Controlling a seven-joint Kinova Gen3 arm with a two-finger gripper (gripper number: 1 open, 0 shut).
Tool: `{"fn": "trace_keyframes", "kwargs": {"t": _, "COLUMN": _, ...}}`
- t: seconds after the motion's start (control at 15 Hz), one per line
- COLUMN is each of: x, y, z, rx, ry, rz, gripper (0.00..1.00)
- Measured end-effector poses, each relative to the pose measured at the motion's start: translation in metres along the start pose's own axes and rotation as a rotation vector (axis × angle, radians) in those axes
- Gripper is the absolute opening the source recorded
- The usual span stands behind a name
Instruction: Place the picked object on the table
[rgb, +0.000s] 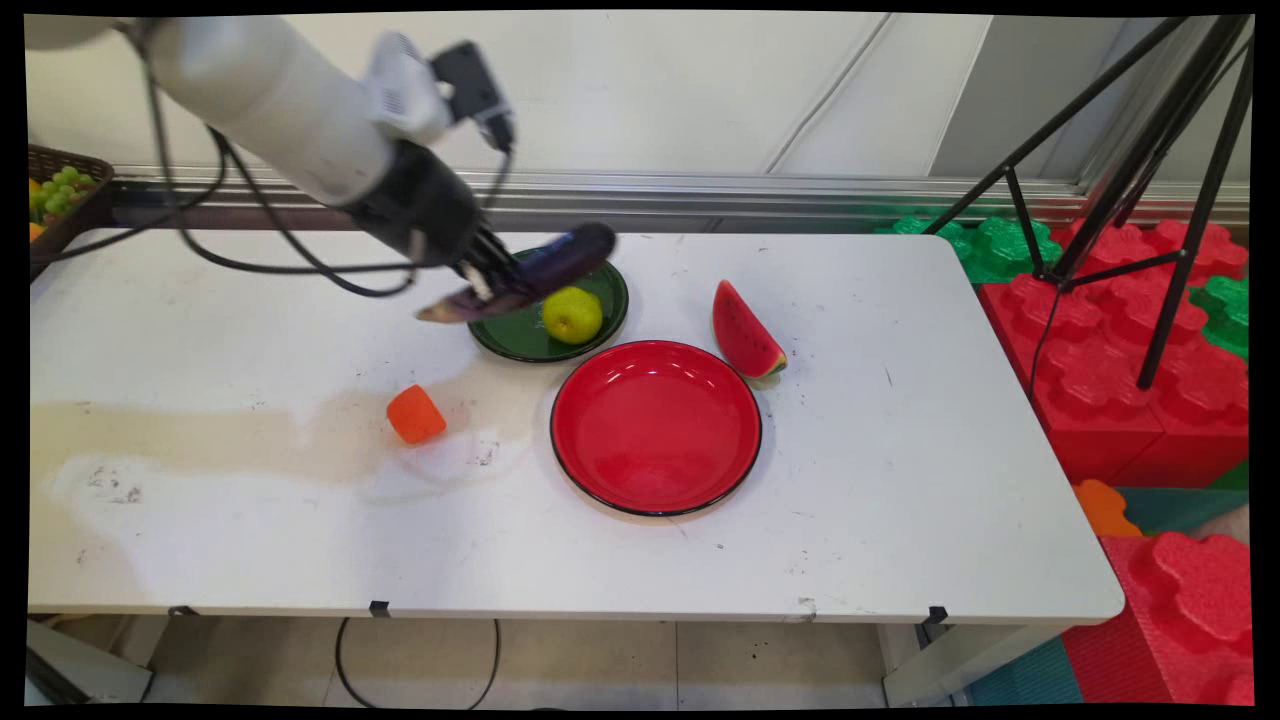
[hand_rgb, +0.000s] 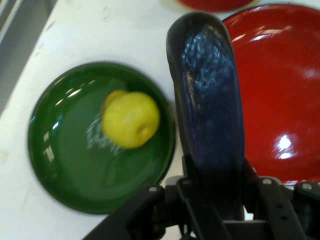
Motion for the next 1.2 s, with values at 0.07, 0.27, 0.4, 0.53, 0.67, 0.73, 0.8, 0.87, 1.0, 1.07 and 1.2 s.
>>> {"fn": "trace_keyframes", "kwargs": {"t": 0.07, "x": -0.007, "y": -0.008, "z": -0.008, "rx": 0.01, "ry": -0.007, "rz": -0.004, "gripper": 0.0}}
{"fn": "trace_keyframes", "kwargs": {"t": 0.27, "x": -0.027, "y": -0.022, "z": -0.023, "rx": 0.026, "ry": -0.036, "rz": -0.038, "gripper": 0.0}}
{"fn": "trace_keyframes", "kwargs": {"t": 0.4, "x": -0.042, "y": -0.024, "z": -0.028, "rx": 0.019, "ry": -0.062, "rz": -0.065, "gripper": 0.0}}
{"fn": "trace_keyframes", "kwargs": {"t": 0.53, "x": -0.053, "y": -0.02, "z": -0.028, "rx": 0.007, "ry": -0.086, "rz": -0.072, "gripper": 0.0}}
{"fn": "trace_keyframes", "kwargs": {"t": 0.67, "x": -0.063, "y": -0.013, "z": -0.027, "rx": -0.007, "ry": -0.107, "rz": -0.076, "gripper": 0.0}}
{"fn": "trace_keyframes", "kwargs": {"t": 0.73, "x": -0.069, "y": -0.008, "z": -0.026, "rx": -0.017, "ry": -0.12, "rz": -0.083, "gripper": 0.0}}
{"fn": "trace_keyframes", "kwargs": {"t": 0.8, "x": -0.075, "y": -0.001, "z": -0.024, "rx": -0.027, "ry": -0.129, "rz": -0.095, "gripper": 0.0}}
{"fn": "trace_keyframes", "kwargs": {"t": 0.87, "x": -0.079, "y": 0.005, "z": -0.021, "rx": -0.034, "ry": -0.137, "rz": -0.109, "gripper": 0.0}}
{"fn": "trace_keyframes", "kwargs": {"t": 1.0, "x": -0.087, "y": 0.02, "z": -0.015, "rx": -0.047, "ry": -0.154, "rz": -0.134, "gripper": 0.0}}
{"fn": "trace_keyframes", "kwargs": {"t": 1.07, "x": -0.09, "y": 0.025, "z": -0.011, "rx": -0.05, "ry": -0.16, "rz": -0.143, "gripper": 0.0}}
{"fn": "trace_keyframes", "kwargs": {"t": 1.2, "x": -0.093, "y": 0.034, "z": -0.005, "rx": -0.052, "ry": -0.17, "rz": -0.154, "gripper": 0.0}}
